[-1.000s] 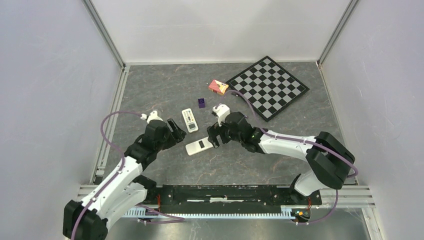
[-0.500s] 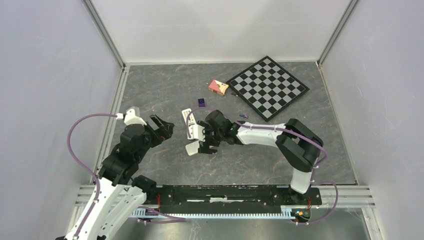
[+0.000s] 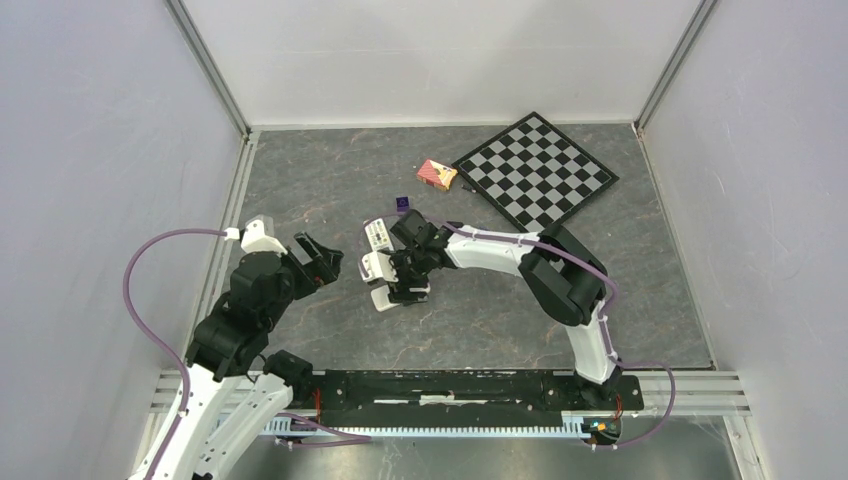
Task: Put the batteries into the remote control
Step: Pick up the remote control from the center of the board, then place the remote control at the center of the board.
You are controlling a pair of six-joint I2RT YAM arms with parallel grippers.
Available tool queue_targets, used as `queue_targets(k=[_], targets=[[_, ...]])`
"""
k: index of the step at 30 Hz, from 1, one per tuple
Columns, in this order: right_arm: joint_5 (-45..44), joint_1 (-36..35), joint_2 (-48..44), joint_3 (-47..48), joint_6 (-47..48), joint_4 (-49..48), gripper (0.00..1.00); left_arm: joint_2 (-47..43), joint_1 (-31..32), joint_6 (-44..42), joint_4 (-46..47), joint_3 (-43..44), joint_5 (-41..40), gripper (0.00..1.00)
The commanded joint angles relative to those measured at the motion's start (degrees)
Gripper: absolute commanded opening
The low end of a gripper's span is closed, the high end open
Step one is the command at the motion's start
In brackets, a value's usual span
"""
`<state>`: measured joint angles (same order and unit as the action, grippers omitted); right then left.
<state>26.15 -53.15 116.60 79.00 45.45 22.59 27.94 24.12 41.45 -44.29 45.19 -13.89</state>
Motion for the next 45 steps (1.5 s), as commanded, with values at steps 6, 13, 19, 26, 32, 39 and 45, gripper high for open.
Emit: queue_targets(k=[6, 13, 19, 26, 32, 39, 45], targets=[[0.43, 1.20, 1.60, 0.90, 0.25, 7.79, 0.51, -0.42, -0.27, -2.70, 0.33, 1.41, 0.20, 1.00], [-2.28, 3.30, -11.21, -11.38, -12.53, -7.85, 0.37, -0.27, -0.25, -2.60, 1.03, 0.37, 0.02, 1.00], [-13.96, 9.74, -22.79, -22.99, -29.36, -18.96, 0.39, -0.17, -0.28, -2.03, 2.81, -1.34, 0.85, 1.00], [-31.08, 18.69, -34.91, -38.70, -49.73, -24.22, 0.39, 0.43, -0.28, -1.93, 5.76, -4.11, 3.30, 1.00], [-40.23, 24.66, -46.70, -51.07, -58.02, -26.99, 0.42, 0.91, -0.23, -2.68, 8.30, -6.29, 3.71, 1.00], [-39.89, 33.08, -46.64, -56.96, -64.65, -28.80, 0.46, 1.69, -0.24, -4.08, 9.35, -7.18, 2.40, 1.00], [-39.87, 34.01, -43.58, -54.46, -67.74, -25.40, 0.65, 3.24, -0.29, -5.15, 9.49, -7.14, 1.23, 1.00]])
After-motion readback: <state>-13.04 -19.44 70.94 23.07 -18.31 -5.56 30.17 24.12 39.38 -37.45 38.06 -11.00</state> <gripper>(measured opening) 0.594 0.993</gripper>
